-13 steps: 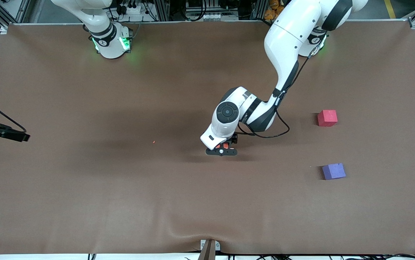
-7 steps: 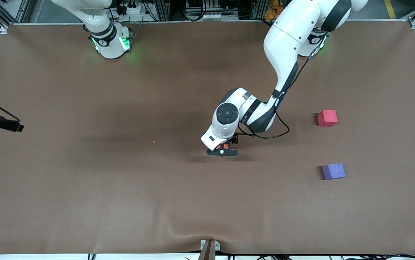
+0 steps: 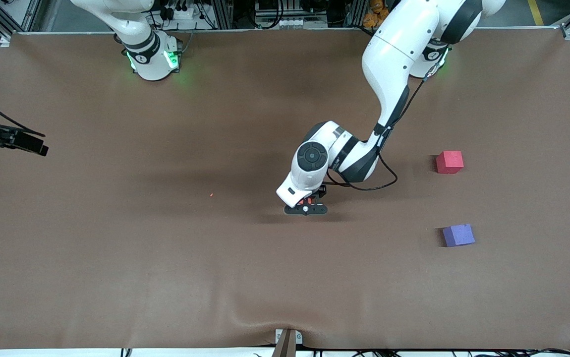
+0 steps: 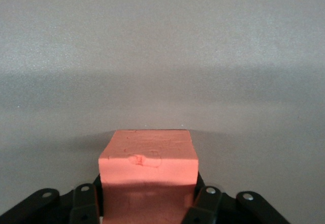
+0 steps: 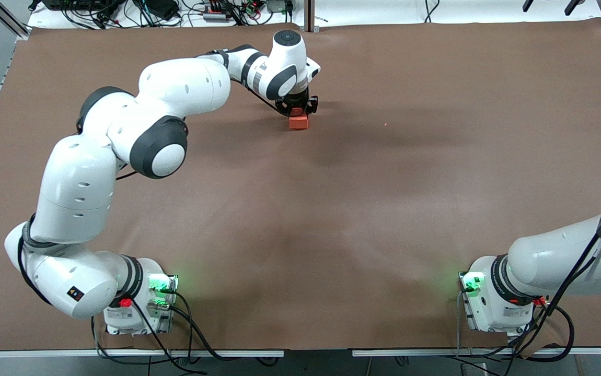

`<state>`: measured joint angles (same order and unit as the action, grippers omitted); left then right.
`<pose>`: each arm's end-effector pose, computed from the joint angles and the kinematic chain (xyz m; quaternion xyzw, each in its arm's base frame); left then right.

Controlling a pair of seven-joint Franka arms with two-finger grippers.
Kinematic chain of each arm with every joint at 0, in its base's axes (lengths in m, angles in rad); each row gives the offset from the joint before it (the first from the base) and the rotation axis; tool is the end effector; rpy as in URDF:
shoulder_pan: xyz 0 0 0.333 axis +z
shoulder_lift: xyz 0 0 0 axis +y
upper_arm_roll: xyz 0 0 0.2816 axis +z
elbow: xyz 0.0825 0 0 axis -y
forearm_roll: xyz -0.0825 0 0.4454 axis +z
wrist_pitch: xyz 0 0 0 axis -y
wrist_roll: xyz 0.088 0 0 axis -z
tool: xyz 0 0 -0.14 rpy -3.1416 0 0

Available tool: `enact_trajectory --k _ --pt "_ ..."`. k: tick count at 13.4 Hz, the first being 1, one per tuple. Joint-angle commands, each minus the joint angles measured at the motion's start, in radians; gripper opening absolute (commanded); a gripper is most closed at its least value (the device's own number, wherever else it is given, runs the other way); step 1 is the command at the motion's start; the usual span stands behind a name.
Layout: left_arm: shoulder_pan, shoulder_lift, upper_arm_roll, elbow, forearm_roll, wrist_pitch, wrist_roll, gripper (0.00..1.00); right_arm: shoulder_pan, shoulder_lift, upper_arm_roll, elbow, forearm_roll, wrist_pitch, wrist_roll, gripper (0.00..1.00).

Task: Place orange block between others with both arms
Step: 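Carry the orange cube with the left gripper toward the pink cube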

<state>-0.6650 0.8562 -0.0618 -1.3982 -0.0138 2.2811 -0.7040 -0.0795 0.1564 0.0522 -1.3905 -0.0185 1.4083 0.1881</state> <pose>0.5682 -0.4991 0.1013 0.9995 0.0040 -0.0081 0.0307 0.6361 -0.0223 0.5407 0.9917 -0.1081 -0.0685 0.0107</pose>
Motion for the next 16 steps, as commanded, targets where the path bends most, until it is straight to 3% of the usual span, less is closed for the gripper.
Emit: enact_trajectory --k 1,5,8,11,16 --pt "0.008 -0.014 0.008 0.016 0.008 -0.012 -0.032 0.0 -0.026 -0.044 0.026 -0.073 -0.015 0.018 0.005 1.0" --pt "0.129 -0.133 0.01 -0.033 0.014 -0.164 -0.049 0.0 -0.034 -0.047 0.037 -0.073 -0.015 0.014 0.005 1.0" --pt "0.24 -0.279 0.007 -0.175 0.018 -0.183 -0.025 0.0 -0.029 -0.046 0.018 -0.062 -0.021 -0.002 0.005 1.0" --pt "0.345 -0.373 0.005 -0.301 0.018 -0.183 0.151 0.0 0.024 -0.044 -0.058 -0.061 -0.017 -0.034 -0.006 1.0" --pt "0.508 -0.467 0.005 -0.449 0.02 -0.187 0.441 0.0 0.069 -0.041 -0.058 -0.059 -0.015 -0.035 0.002 1.0"
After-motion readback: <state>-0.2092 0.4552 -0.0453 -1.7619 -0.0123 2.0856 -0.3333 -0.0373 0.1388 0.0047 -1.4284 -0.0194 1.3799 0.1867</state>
